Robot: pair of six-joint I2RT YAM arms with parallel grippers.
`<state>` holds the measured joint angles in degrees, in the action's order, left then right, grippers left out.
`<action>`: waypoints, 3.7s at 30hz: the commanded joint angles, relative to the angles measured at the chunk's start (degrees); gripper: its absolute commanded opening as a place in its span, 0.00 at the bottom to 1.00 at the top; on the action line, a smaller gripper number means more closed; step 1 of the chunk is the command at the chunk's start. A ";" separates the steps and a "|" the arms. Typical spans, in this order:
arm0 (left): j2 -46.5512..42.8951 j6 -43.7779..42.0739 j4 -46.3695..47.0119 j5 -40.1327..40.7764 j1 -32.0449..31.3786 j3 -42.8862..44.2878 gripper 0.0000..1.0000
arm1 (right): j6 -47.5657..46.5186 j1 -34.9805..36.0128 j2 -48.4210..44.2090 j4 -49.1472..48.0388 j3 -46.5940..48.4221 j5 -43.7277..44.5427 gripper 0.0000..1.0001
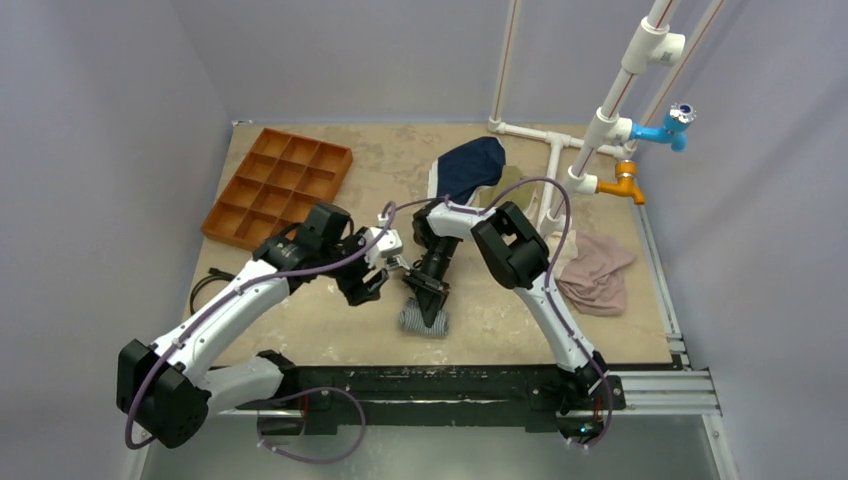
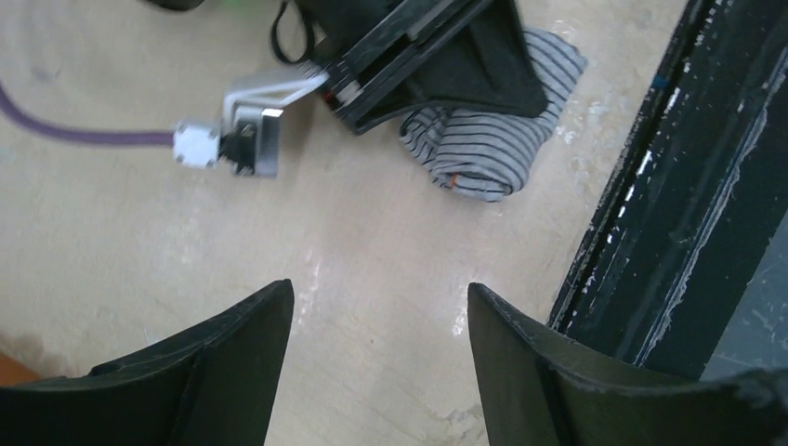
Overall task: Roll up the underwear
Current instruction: Roll the underwear to the center of the board.
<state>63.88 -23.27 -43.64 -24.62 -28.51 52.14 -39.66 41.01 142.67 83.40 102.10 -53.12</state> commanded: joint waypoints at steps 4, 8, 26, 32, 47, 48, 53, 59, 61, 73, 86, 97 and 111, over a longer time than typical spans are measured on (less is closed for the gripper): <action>1.26 -7.57 10.17 1.06 -12.86 -2.48 0.71 | -4.30 -0.95 8.68 -11.86 2.55 18.90 0.00; 4.14 -8.81 12.88 4.82 -19.61 -3.50 0.74 | -4.93 -1.41 10.20 -10.08 4.31 17.87 0.00; 17.07 -10.76 26.19 21.37 -34.07 -5.77 0.78 | -6.42 -2.34 12.27 -6.84 6.90 16.47 0.10; 18.64 -9.64 25.01 22.14 -34.44 -4.99 0.78 | -6.40 -2.35 12.41 -6.68 7.06 16.48 0.08; 9.34 -9.17 24.94 22.17 -34.07 -11.61 0.78 | -5.96 -2.37 12.72 -6.87 7.23 16.83 0.07; 9.68 -9.12 25.00 22.03 -34.07 -11.50 0.78 | -5.96 -2.40 12.68 -6.86 7.19 16.83 0.07; 12.39 -8.56 26.17 21.83 -34.03 -10.68 0.78 | -5.94 -2.34 12.61 -6.93 7.06 16.84 0.07; 16.45 -8.01 25.81 22.54 -33.98 -7.81 0.77 | -6.13 -2.35 12.38 -6.97 6.97 16.74 0.08; 17.81 -7.44 25.74 22.79 -34.00 -6.82 0.77 | -6.35 -2.35 12.35 -6.93 6.89 16.66 0.08; 27.74 0.20 25.02 24.45 -34.15 -0.29 0.74 | -7.10 -2.64 11.84 -6.76 6.35 16.06 0.08; 32.56 3.49 26.09 22.51 -34.18 -0.13 0.35 | -7.24 -3.08 11.55 -6.83 6.10 15.77 0.09; 34.42 1.09 21.63 14.08 -34.07 1.84 0.00 | -6.43 -3.57 8.16 -7.81 5.12 16.59 0.42; 37.55 1.20 17.40 8.75 -31.22 5.82 0.00 | -6.89 -7.66 -2.19 -8.03 -1.04 19.40 0.73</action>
<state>96.79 -20.71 -24.86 -6.90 -60.71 56.73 -42.11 33.08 140.73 91.24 103.35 -46.83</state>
